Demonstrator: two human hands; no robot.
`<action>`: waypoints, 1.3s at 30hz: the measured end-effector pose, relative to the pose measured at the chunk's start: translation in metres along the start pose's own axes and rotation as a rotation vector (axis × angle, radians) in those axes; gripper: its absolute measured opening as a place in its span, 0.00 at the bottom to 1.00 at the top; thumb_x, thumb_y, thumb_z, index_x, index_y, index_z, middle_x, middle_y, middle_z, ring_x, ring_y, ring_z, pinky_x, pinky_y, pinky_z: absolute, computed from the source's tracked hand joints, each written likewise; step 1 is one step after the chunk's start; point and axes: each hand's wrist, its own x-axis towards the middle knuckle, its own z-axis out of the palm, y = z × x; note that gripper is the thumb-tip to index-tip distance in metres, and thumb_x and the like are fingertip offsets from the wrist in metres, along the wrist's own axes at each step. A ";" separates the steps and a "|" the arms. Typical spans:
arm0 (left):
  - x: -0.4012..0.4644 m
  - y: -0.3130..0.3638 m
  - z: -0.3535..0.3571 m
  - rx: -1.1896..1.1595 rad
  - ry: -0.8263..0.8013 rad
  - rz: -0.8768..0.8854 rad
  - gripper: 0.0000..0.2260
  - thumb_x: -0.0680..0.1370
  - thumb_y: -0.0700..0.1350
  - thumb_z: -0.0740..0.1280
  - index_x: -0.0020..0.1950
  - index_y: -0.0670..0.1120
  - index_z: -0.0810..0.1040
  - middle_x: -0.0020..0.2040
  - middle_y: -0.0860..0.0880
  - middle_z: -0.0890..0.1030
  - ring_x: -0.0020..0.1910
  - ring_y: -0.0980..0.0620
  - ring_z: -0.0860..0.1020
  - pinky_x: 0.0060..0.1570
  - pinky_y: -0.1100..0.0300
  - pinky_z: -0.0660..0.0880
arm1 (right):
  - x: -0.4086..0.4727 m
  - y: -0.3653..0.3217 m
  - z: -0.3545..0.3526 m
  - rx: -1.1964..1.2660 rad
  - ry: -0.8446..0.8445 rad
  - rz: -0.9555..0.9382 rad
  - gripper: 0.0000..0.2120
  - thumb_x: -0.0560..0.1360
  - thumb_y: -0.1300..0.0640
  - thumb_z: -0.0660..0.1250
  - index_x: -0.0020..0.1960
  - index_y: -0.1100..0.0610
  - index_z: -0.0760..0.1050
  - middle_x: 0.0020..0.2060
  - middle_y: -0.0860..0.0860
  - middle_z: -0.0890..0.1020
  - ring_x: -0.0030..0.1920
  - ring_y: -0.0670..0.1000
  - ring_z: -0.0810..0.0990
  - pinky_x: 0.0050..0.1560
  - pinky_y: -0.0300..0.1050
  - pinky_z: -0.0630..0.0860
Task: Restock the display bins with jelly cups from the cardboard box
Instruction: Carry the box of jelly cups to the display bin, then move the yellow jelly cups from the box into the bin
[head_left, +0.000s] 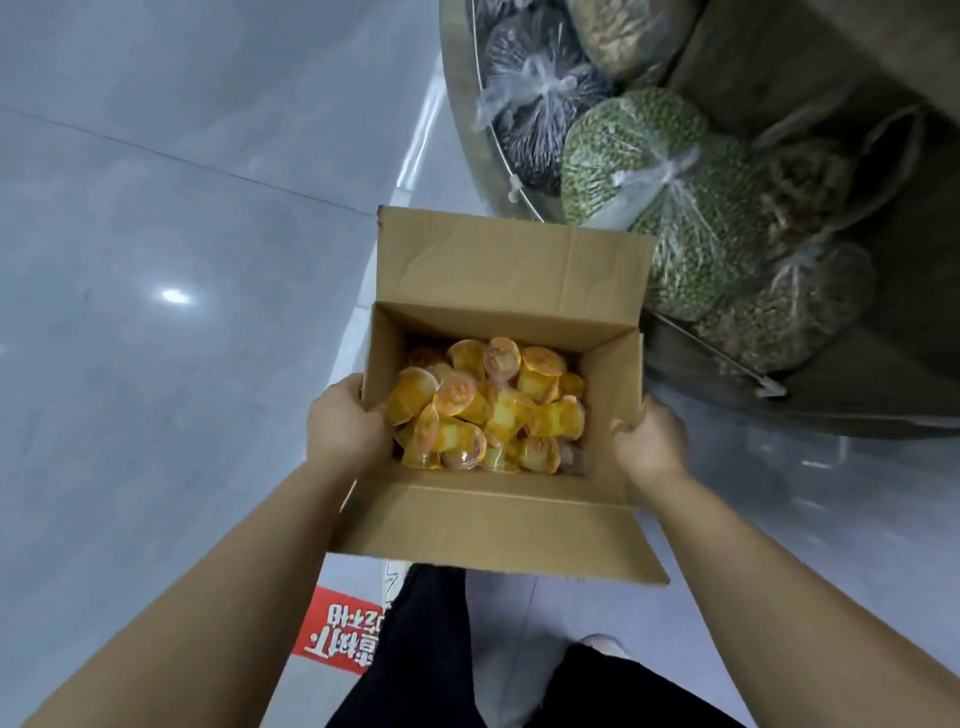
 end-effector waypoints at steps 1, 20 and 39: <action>-0.003 -0.001 -0.001 0.007 0.034 0.025 0.11 0.68 0.47 0.63 0.49 0.49 0.77 0.45 0.48 0.81 0.50 0.42 0.79 0.48 0.55 0.74 | -0.003 0.000 -0.004 -0.006 -0.028 -0.008 0.15 0.76 0.60 0.62 0.62 0.61 0.71 0.57 0.61 0.78 0.57 0.62 0.76 0.52 0.50 0.73; 0.009 -0.011 0.051 0.877 -0.087 0.556 0.20 0.72 0.51 0.66 0.60 0.43 0.69 0.57 0.45 0.74 0.56 0.45 0.70 0.52 0.56 0.67 | 0.006 -0.057 0.087 0.283 -0.220 0.013 0.22 0.63 0.45 0.76 0.53 0.51 0.76 0.46 0.49 0.79 0.48 0.52 0.77 0.46 0.43 0.73; -0.348 0.304 -0.265 -0.563 -0.306 0.778 0.30 0.65 0.44 0.72 0.60 0.66 0.66 0.50 0.58 0.79 0.49 0.60 0.79 0.48 0.72 0.72 | -0.391 -0.137 -0.366 0.792 0.130 -0.573 0.25 0.59 0.60 0.71 0.51 0.39 0.72 0.46 0.40 0.81 0.44 0.40 0.80 0.42 0.29 0.74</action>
